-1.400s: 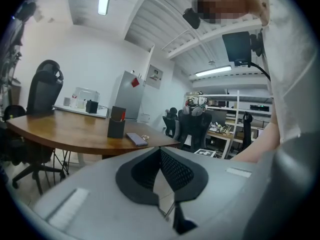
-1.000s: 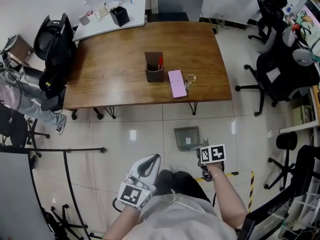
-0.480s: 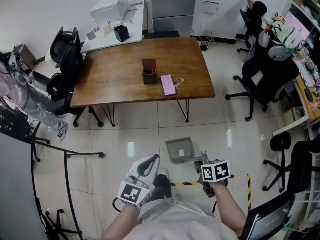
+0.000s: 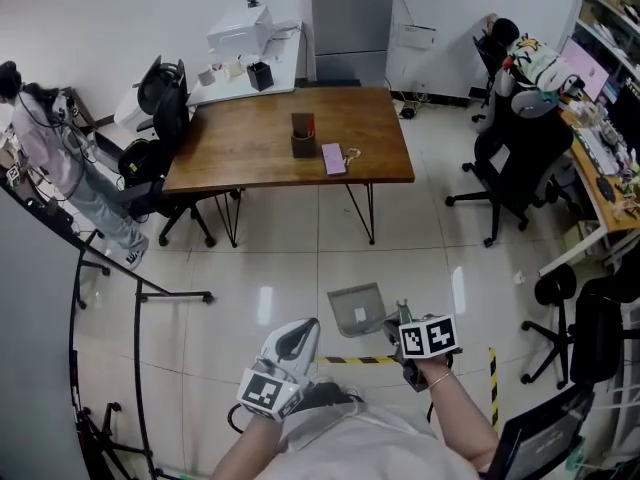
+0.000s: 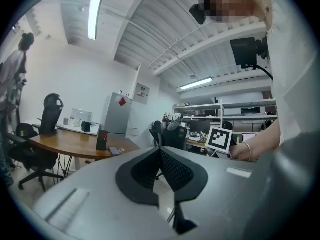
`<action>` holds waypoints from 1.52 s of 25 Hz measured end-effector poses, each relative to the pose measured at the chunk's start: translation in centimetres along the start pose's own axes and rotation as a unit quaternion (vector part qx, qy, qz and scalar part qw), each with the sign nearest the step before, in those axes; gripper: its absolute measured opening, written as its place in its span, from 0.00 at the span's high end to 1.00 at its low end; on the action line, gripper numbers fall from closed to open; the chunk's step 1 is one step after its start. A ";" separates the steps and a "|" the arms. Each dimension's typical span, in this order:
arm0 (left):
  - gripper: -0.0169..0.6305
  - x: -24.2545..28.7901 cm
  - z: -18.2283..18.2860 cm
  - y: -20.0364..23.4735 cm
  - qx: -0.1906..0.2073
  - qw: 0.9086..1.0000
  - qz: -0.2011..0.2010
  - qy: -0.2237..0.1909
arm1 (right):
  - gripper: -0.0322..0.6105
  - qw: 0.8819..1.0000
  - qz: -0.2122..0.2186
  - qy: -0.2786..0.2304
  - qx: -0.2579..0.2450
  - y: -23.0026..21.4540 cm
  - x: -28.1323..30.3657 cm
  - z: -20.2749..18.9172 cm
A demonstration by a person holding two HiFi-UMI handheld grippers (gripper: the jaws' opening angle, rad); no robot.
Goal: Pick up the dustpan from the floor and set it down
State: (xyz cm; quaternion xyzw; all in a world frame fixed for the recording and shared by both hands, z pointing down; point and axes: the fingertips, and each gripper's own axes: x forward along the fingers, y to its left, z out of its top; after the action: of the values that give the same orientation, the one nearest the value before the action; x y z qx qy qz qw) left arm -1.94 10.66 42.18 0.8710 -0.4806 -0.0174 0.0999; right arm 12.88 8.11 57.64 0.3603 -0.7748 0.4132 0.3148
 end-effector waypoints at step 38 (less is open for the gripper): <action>0.95 2.8 0.4 5.7 -0.001 0.999 0.046 -0.010 | 0.95 1.000 0.012 0.020 -0.009 -0.9 3.2 2.9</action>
State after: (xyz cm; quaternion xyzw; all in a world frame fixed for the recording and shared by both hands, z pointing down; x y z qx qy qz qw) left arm -5.22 5.34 43.01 0.8479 -0.5208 -0.0225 0.0969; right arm 11.29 4.33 59.21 0.3396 -0.7765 0.4171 0.3282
